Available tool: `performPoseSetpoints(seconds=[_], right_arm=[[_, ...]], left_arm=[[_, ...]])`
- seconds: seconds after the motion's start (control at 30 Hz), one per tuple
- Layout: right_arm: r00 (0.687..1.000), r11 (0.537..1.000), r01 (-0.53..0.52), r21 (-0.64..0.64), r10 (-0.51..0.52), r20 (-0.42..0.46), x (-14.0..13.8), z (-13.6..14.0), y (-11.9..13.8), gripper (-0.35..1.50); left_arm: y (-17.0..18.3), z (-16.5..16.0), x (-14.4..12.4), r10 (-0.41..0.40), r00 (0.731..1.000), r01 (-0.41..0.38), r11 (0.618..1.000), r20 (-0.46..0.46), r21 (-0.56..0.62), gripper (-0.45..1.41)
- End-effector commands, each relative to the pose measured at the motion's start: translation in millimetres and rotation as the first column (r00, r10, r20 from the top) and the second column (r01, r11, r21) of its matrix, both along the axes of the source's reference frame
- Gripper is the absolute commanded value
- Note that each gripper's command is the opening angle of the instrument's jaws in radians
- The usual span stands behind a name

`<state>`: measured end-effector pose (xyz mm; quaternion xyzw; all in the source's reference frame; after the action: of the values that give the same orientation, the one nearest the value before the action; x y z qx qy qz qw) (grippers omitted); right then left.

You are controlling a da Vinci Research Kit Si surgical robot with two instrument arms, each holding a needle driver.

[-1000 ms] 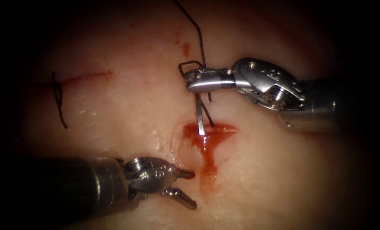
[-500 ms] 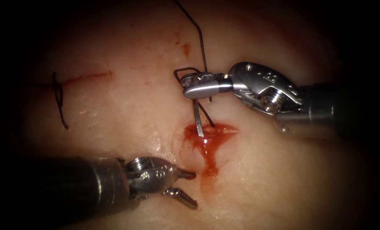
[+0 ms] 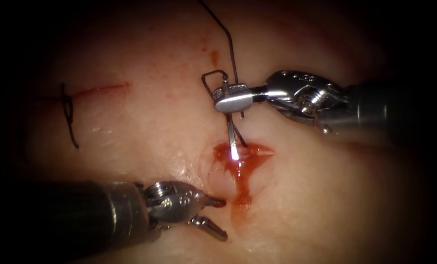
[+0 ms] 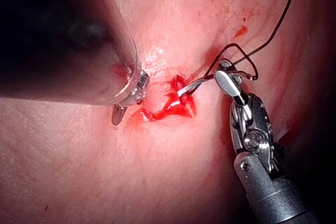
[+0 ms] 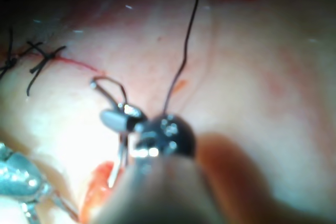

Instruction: Wound Closure

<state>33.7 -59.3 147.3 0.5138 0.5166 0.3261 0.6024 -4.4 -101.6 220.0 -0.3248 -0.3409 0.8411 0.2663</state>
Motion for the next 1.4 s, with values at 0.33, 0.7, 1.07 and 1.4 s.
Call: performPoseSetpoints(seconds=[0.33,0.7,1.07,1.4], right_arm=[[1.000,0.972,0.003,0.233,-0.004,0.002,1.0,0.9,-1.1,-0.35],[0.998,0.872,0.000,0.490,-0.027,0.049,1.3,0.2,-1.7,-0.35],[0.992,0.858,-0.109,0.502,0.058,0.115,1.2,0.0,-0.8,0.02],[0.955,0.954,-0.288,-0.078,0.292,0.042,-0.3,1.4,1.4,1.31]], left_arm=[[-0.7,0.6,-0.3,0.002,1.000,-0.002,1.000,0.001,0.002,0.71],[-0.8,0.6,-0.3,0.002,1.000,-0.002,1.000,0.001,0.001,0.71],[-0.9,0.6,-0.2,0.002,1.000,-0.002,1.000,0.001,0.000,0.71],[-1.0,0.7,-0.3,0.032,0.999,-0.031,0.998,0.021,-0.047,0.71]])
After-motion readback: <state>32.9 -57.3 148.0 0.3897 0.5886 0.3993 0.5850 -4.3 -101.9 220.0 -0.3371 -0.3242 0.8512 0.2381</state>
